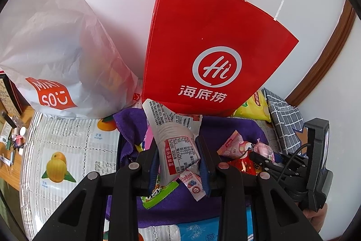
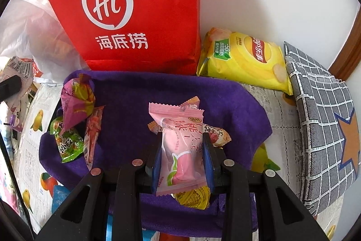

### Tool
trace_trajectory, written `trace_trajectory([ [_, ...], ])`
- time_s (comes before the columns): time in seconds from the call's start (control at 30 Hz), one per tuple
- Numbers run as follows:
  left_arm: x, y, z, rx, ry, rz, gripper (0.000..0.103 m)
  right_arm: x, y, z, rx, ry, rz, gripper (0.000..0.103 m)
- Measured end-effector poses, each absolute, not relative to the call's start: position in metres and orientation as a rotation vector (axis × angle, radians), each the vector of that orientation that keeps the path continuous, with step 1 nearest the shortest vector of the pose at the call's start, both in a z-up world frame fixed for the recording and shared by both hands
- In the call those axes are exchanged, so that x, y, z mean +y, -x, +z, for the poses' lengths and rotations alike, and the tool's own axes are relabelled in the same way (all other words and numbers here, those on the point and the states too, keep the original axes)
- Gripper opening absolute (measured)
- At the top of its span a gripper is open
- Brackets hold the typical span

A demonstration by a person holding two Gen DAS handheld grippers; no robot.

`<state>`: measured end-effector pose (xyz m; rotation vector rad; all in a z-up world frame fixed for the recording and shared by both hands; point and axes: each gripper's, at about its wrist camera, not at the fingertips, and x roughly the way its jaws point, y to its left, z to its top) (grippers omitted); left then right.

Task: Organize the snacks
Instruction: 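Lower the white packet and pink candy onto the purple towel with both tools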

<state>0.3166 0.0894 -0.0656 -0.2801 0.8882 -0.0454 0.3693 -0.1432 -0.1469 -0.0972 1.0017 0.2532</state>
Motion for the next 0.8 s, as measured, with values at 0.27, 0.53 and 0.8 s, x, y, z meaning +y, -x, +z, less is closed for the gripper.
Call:
trace_trajectory([
  [0.27, 0.088, -0.319, -0.068, 0.894, 0.272, -0.048, 0.029, -0.138, -0.364, -0.144, 0.990, 0.136, 0.261, 0.038],
  [0.53, 0.086, -0.320, -0.071, 0.904, 0.266, -0.054, 0.029, -0.141, -0.354, -0.127, 0.950, 0.117, 0.274, 0.040],
  [0.8, 0.082, -0.325, -0.080, 0.938, 0.254, -0.059, 0.029, -0.142, -0.342, -0.112, 0.903, 0.124, 0.280, 0.041],
])
